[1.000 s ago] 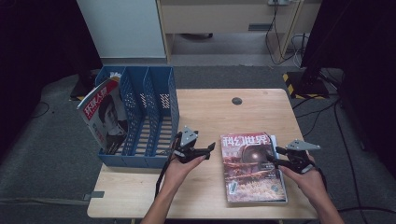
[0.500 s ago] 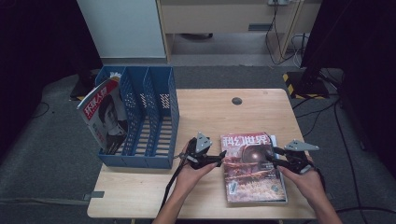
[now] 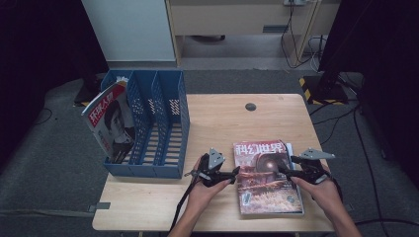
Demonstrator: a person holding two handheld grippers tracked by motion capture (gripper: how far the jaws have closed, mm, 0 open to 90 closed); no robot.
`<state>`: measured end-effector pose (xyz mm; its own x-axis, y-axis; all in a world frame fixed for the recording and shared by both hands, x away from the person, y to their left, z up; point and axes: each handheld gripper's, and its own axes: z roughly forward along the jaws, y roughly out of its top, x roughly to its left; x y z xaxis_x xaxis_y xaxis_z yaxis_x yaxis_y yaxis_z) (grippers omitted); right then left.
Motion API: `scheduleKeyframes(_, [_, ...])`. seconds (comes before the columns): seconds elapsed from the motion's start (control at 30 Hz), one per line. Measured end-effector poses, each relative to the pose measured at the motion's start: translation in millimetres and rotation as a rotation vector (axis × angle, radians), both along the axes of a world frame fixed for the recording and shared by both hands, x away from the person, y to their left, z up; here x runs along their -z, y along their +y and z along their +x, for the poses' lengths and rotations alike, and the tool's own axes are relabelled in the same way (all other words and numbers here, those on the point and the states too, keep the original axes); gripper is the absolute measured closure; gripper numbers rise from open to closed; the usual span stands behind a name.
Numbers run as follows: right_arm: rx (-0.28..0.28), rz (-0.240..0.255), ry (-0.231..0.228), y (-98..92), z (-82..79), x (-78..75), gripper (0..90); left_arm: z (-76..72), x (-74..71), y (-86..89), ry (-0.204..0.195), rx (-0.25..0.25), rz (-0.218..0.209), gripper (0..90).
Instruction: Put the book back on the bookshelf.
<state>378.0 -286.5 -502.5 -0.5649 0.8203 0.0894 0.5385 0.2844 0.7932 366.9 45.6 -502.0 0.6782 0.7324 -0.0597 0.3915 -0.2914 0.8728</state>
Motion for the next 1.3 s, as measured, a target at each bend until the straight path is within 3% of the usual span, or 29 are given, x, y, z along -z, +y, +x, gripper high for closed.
scheduleKeyframes(0.17, [-0.019, 0.0, 0.034, 4.0, 2.2, 4.8, 23.9, -3.9, 3.6, -3.9, 0.006, 0.017, 0.017, 16.1])
scheduleKeyframes(0.3, [0.001, 0.007, 0.052, 3.1, 6.1, 9.3, 20.6, -5.8, 3.9, -3.2, 0.007, 0.013, 0.012, 16.2])
scheduleKeyframes(0.43, [-0.002, 0.039, 0.05, 3.1, 8.0, 11.2, 20.6, -6.0, 5.4, -1.3, 0.014, 0.006, 0.013, 16.1])
scheduleKeyframes(0.97, [-0.022, 0.005, 0.038, 5.8, 7.0, 10.7, 24.4, -4.1, 11.5, -1.7, 0.037, 0.0, 0.003, 16.4])
scheduleKeyframes(1.1, [-0.035, 0.005, 0.037, 8.1, 7.4, 10.9, 27.2, -0.4, 16.3, -4.1, 0.071, 0.004, -0.017, 16.5])
scheduleKeyframes(1.3, [-0.056, -0.01, 0.038, 17.1, 9.3, 10.3, 27.2, 5.7, 23.9, -6.8, 0.109, 0.005, -0.004, 16.2])
